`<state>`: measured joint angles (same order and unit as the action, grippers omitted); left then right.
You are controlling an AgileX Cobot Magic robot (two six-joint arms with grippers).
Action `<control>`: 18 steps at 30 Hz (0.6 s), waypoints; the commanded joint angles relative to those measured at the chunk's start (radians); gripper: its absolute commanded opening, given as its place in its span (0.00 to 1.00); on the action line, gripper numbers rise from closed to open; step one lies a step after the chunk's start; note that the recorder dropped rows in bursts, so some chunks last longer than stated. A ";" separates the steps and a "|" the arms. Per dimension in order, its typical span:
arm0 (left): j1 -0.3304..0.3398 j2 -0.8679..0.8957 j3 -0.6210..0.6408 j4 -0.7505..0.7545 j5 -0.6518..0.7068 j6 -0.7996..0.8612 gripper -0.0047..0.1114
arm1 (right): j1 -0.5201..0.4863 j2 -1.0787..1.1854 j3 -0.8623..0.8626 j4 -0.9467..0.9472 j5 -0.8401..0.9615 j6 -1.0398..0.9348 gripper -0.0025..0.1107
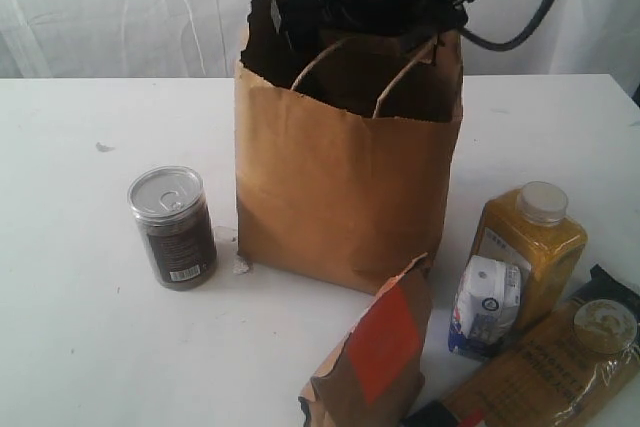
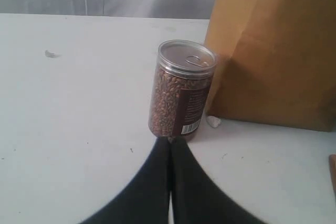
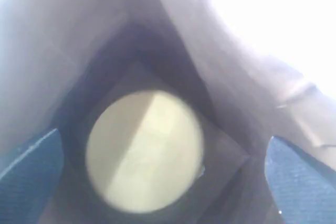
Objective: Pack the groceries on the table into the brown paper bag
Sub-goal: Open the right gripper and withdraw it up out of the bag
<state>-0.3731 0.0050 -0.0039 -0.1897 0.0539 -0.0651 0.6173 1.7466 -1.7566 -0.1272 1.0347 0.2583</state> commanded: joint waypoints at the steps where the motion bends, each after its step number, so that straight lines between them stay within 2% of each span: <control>1: 0.004 -0.005 0.004 -0.010 0.000 0.002 0.04 | 0.001 -0.058 0.001 -0.005 -0.009 -0.012 0.88; 5: 0.004 -0.005 0.004 -0.010 0.000 0.002 0.04 | 0.001 -0.095 0.001 -0.003 -0.014 -0.012 0.86; 8: 0.004 -0.005 0.004 -0.010 0.000 0.002 0.04 | 0.001 -0.125 0.001 -0.005 -0.030 -0.012 0.78; 14: 0.004 -0.005 0.004 -0.010 0.000 0.002 0.04 | 0.001 -0.192 0.001 -0.007 -0.051 -0.012 0.47; 18: 0.004 -0.005 0.004 -0.010 0.000 0.002 0.04 | 0.001 -0.223 0.001 -0.009 -0.028 -0.012 0.45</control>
<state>-0.3731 0.0050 -0.0039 -0.1897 0.0539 -0.0651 0.6173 1.5498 -1.7566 -0.1273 0.9920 0.2583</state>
